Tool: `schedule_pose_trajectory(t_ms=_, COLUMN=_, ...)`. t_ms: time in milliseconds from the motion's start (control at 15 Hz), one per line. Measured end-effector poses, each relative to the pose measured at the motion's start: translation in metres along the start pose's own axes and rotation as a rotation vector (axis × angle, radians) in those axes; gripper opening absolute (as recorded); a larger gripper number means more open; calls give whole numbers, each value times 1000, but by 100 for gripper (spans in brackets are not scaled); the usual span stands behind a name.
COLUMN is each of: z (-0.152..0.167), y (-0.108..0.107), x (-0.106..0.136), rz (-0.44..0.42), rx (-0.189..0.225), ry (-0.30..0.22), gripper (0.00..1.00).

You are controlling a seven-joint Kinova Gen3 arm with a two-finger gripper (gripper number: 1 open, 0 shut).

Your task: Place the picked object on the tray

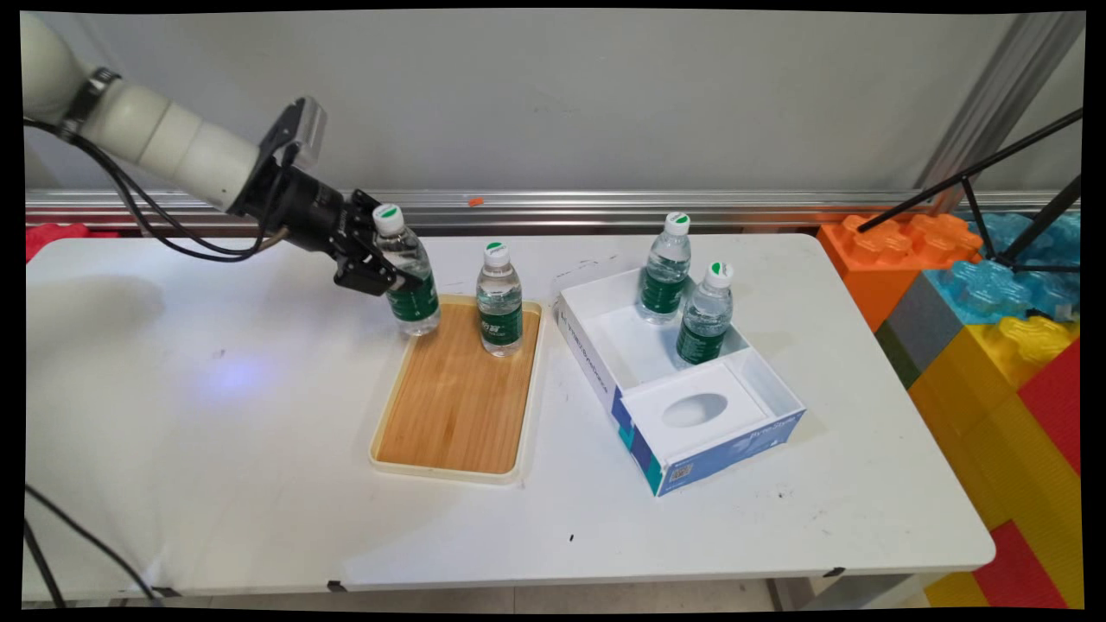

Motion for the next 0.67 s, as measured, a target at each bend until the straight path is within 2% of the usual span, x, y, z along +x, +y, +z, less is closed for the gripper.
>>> schedule_pose_trajectory(t_ms=267, z=16, y=-13, x=-12, rz=46, rx=-77, ry=28, gripper=0)
schedule_pose_trajectory(t_ms=667, z=30, y=-25, x=-22, rz=95, rx=-127, ry=43, gripper=0)
